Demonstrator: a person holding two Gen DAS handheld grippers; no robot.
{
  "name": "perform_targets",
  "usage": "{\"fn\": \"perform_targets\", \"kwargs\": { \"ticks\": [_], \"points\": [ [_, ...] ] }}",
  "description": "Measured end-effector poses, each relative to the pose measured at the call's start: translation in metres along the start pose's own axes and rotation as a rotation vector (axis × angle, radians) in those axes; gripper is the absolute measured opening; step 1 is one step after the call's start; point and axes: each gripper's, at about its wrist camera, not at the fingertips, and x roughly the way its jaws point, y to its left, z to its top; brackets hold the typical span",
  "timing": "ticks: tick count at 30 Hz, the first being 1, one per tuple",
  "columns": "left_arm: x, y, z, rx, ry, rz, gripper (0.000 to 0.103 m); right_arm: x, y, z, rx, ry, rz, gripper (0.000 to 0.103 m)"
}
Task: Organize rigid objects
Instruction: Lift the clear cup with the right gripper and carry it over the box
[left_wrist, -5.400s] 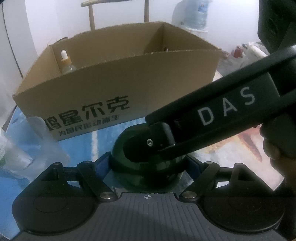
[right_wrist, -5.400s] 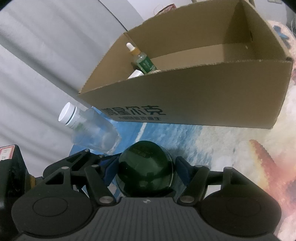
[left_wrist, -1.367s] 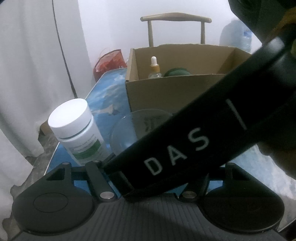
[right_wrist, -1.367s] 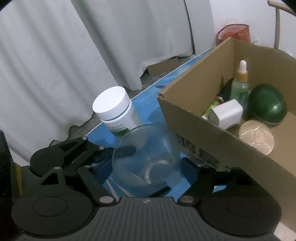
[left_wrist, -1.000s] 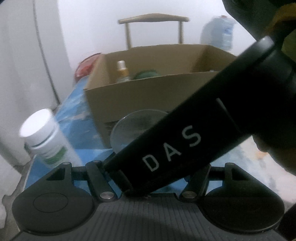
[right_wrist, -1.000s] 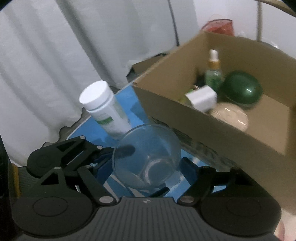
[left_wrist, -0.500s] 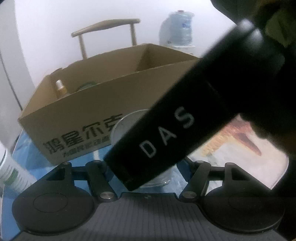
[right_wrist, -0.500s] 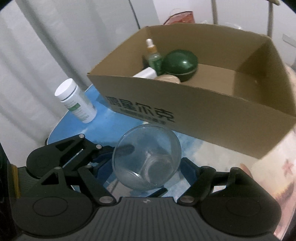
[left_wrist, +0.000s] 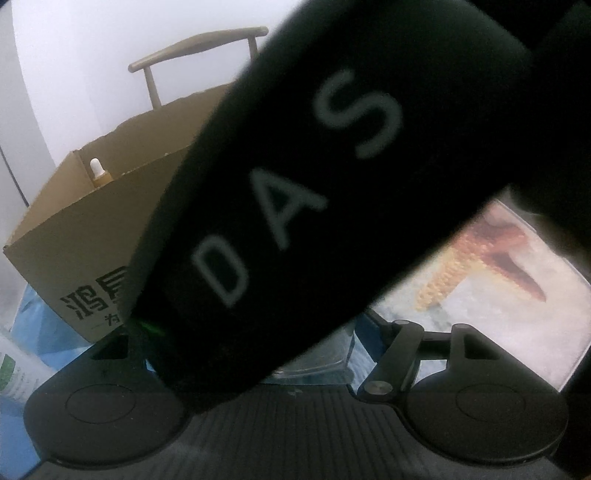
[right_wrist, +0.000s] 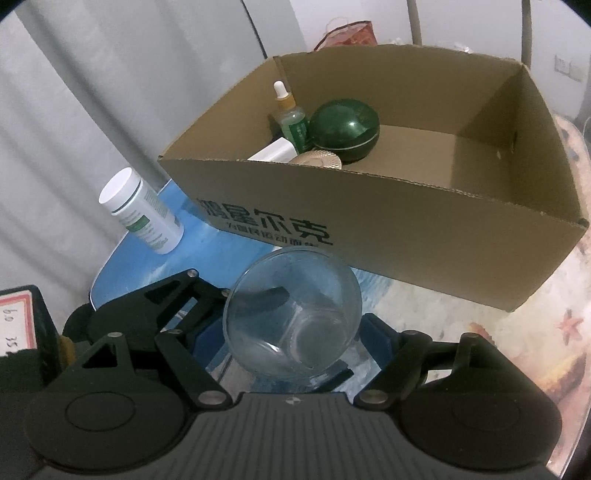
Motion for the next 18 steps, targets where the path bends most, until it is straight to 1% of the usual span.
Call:
{"fn": "perform_targets", "kwargs": {
  "ticks": [5,10,14,18],
  "points": [
    [-0.006,0.004,-0.002,-0.018,0.002,-0.008,0.068,0.001,-0.001,0.001,0.014,-0.002,0.002,0.083],
    [-0.021,0.007,-0.005,-0.034,0.011,-0.032,0.068,-0.003,0.002,-0.001,0.011,0.004,0.001,0.082],
    [-0.043,0.007,-0.003,-0.03,-0.002,-0.017,0.068,-0.014,0.008,-0.003,0.012,-0.012,0.008,0.082],
    [-0.073,0.01,0.008,-0.037,-0.033,0.003,0.068,-0.035,0.019,0.0,-0.009,-0.044,0.011,0.082]
  ]
}}
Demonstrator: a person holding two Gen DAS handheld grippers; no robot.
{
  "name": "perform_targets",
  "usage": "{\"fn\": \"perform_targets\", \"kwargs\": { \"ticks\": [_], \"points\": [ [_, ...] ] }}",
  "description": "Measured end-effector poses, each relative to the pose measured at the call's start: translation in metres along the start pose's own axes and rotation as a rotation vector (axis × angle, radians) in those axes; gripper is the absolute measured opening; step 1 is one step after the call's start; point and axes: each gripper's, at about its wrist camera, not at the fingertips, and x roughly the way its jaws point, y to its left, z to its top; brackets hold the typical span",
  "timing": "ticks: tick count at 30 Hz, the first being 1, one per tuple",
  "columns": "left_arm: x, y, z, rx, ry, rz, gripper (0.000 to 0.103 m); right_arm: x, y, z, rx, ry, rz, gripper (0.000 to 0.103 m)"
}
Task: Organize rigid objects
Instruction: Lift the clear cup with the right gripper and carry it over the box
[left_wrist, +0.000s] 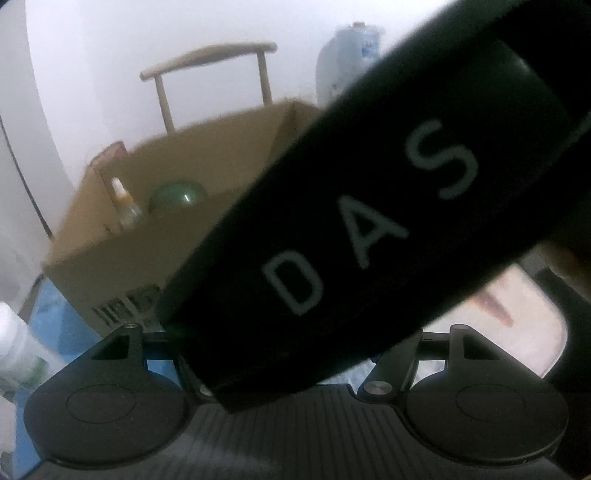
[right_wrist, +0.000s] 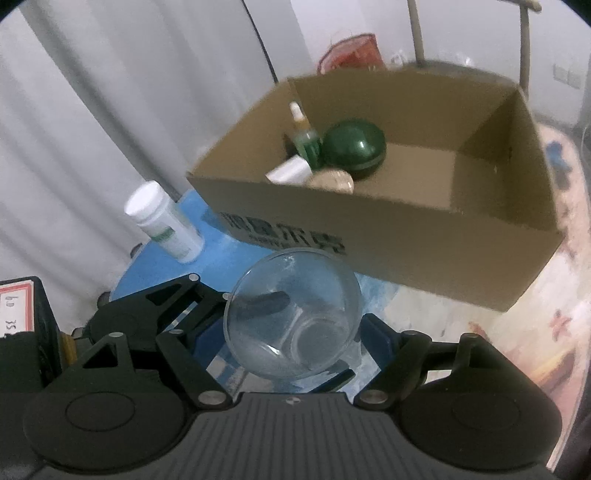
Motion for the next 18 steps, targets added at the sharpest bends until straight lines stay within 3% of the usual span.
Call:
{"fn": "perform_targets", "kwargs": {
  "ticks": [9,14,18],
  "points": [
    [-0.053,0.025,0.056,-0.011,-0.087,0.036,0.068,-0.057,0.019,0.049,-0.072,-0.114,0.023,0.082],
    [-0.043,0.046,0.096,-0.039,-0.066,-0.001,0.068,-0.065,0.003,0.094,-0.07,-0.136,0.024,0.082],
    [-0.011,0.063,0.127,-0.079,0.008,-0.071,0.068,-0.053,-0.028,0.128,-0.034,-0.111,0.025,0.082]
  ]
}}
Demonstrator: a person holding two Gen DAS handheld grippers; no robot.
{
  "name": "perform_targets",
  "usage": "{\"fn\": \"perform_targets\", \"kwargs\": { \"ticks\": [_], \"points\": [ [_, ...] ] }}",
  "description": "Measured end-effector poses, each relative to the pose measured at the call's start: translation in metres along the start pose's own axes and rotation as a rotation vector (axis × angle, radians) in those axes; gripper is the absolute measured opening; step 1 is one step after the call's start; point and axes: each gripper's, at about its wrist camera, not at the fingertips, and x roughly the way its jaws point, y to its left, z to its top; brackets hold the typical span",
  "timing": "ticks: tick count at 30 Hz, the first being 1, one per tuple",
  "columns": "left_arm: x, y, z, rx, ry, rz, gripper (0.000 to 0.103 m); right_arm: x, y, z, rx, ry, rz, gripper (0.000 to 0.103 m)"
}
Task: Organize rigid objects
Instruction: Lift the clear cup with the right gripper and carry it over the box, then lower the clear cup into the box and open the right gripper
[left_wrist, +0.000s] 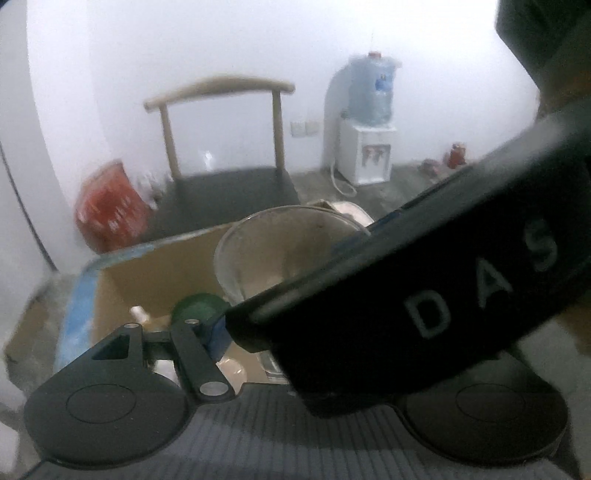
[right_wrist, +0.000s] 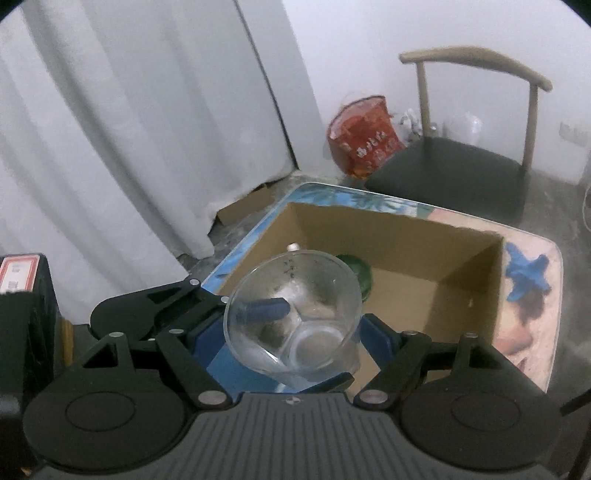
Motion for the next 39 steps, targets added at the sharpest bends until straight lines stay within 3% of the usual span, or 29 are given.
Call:
{"fn": "perform_targets", "kwargs": {
  "ticks": [3,6,8,9,11,12,17,30,39],
  "points": [
    [0.035,0.018,0.027,-0.03,0.071,-0.043,0.068,0.021,-0.031,0.017,0.034,0.042,0.003,0.082],
    [0.063,0.014,0.013,-0.051,0.133,-0.059,0.068,0.044,-0.062,0.03,0.074,0.088,0.009,0.082],
    [0.062,0.007,0.02,-0.062,0.173,-0.065,0.068,0.062,-0.082,0.039,0.095,0.117,0.018,0.082],
    [0.091,0.012,0.025,-0.07,0.192,-0.067,0.068,0.067,-0.09,0.04,0.106,0.13,0.02,0.082],
    [0.104,-0.004,0.023,-0.074,0.227,-0.066,0.068,0.081,-0.104,0.045,0.122,0.158,0.023,0.082],
    [0.128,0.007,0.02,-0.076,0.242,-0.064,0.068,0.088,-0.109,0.046,0.126,0.173,0.021,0.082],
    [0.167,0.028,0.035,-0.108,0.291,-0.051,0.068,0.116,-0.128,0.053,0.143,0.224,0.015,0.081],
    [0.194,0.059,0.032,-0.139,0.326,-0.023,0.07,0.15,-0.135,0.064,0.132,0.283,-0.006,0.08],
    [0.192,0.057,0.032,-0.123,0.325,-0.002,0.074,0.172,-0.126,0.06,0.075,0.346,-0.094,0.08]
  ]
}}
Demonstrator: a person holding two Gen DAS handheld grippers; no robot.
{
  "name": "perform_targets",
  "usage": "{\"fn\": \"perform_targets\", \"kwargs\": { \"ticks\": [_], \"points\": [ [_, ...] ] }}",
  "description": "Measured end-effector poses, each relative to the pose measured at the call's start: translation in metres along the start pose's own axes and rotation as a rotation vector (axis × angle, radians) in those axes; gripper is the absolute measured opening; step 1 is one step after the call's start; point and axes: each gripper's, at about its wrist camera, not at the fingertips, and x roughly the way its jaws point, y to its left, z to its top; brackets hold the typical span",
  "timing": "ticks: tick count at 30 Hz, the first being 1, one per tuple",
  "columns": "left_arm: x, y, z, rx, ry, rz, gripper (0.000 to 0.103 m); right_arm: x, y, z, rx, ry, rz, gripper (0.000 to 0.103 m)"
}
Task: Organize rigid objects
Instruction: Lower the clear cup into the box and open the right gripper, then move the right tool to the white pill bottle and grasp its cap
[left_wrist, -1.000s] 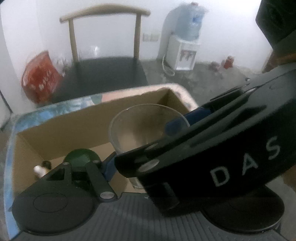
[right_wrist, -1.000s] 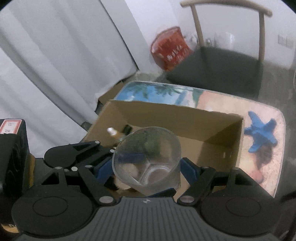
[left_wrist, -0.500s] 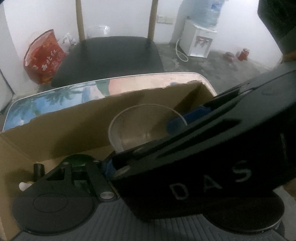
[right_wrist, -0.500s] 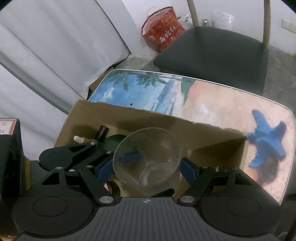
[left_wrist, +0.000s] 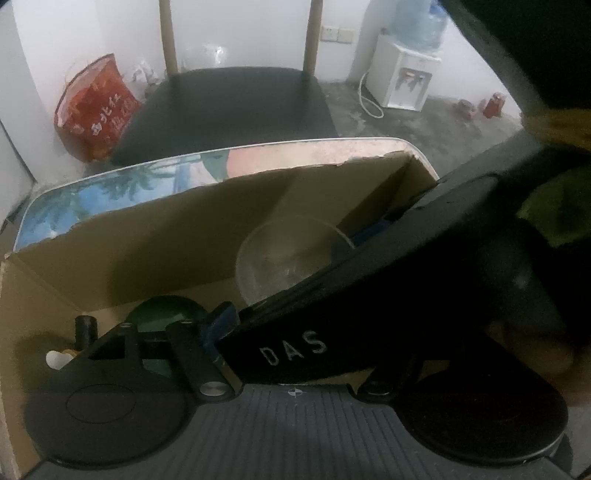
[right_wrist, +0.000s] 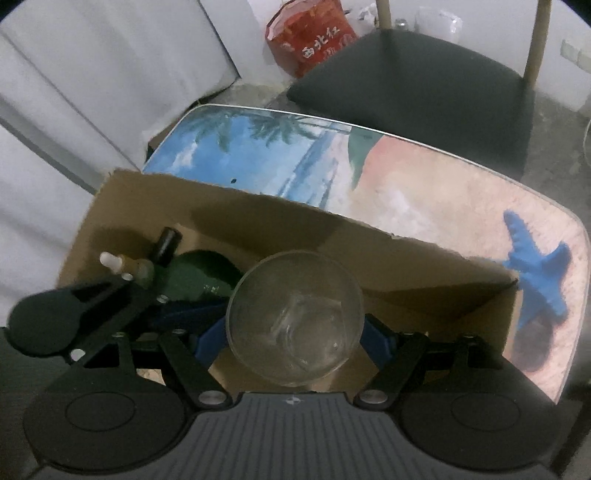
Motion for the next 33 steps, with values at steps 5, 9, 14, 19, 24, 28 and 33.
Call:
{"fn": "perform_targets", "kwargs": {
  "ticks": [5,9,14,19,24,28,33],
  "points": [
    [-0.011,-0.002,-0.002,-0.015,-0.015,-0.006,0.081,-0.009,-0.001,0.002,0.032,-0.009,0.002,0.08],
    [-0.033,-0.005,-0.01,-0.012,-0.057,0.025,0.084,-0.031,0.002,-0.002,0.04,-0.056,0.012,0.082],
    [-0.072,-0.01,-0.03,-0.017,-0.121,0.026,0.085,-0.078,0.014,-0.022,0.051,-0.175,0.059,0.082],
    [-0.114,-0.016,-0.057,-0.004,-0.19,0.048,0.091,-0.122,0.032,-0.062,0.036,-0.299,0.099,0.084],
    [-0.151,-0.017,-0.091,-0.008,-0.254,0.056,0.093,-0.147,0.052,-0.106,0.039,-0.377,0.143,0.084],
    [-0.175,-0.011,-0.128,-0.018,-0.307,0.074,0.094,-0.16,0.067,-0.139,0.052,-0.424,0.18,0.084],
    [-0.194,0.011,-0.183,-0.075,-0.375,0.119,0.096,-0.169,0.098,-0.164,-0.005,-0.448,0.204,0.084]
  ]
}}
